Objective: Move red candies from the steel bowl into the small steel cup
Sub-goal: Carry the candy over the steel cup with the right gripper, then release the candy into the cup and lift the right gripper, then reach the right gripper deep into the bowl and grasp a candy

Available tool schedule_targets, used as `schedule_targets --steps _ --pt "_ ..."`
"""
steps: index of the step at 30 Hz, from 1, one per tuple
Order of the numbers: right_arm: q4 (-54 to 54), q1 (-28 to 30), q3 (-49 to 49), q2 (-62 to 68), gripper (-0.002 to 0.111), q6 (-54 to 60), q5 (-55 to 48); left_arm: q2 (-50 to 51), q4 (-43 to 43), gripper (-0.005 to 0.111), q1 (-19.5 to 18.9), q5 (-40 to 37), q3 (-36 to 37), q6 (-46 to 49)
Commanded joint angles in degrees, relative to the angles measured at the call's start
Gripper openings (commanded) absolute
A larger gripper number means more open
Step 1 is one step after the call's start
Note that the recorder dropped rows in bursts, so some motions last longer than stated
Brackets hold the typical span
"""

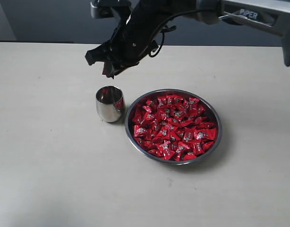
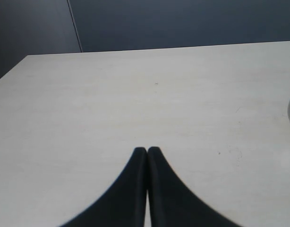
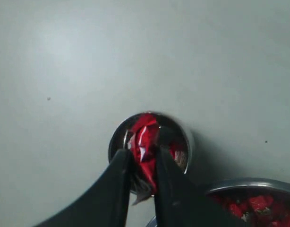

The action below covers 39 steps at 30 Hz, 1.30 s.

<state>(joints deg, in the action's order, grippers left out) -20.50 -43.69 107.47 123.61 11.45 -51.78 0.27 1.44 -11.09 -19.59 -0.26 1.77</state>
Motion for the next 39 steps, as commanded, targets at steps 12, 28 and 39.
schedule_targets --steps 12,28,39 --pt "8.7 -2.8 1.8 3.2 0.004 -2.4 -1.2 -0.3 0.1 0.0 0.4 0.4 0.3 -0.1" --pt "8.4 -2.8 3.2 4.0 0.036 -2.4 -2.8 -0.3 0.1 0.0 0.4 0.4 0.3 -0.1" --pt "9.5 2.1 4.4 -2.8 0.032 -6.0 -1.3 -0.3 0.1 0.0 0.4 0.4 0.3 -0.1"
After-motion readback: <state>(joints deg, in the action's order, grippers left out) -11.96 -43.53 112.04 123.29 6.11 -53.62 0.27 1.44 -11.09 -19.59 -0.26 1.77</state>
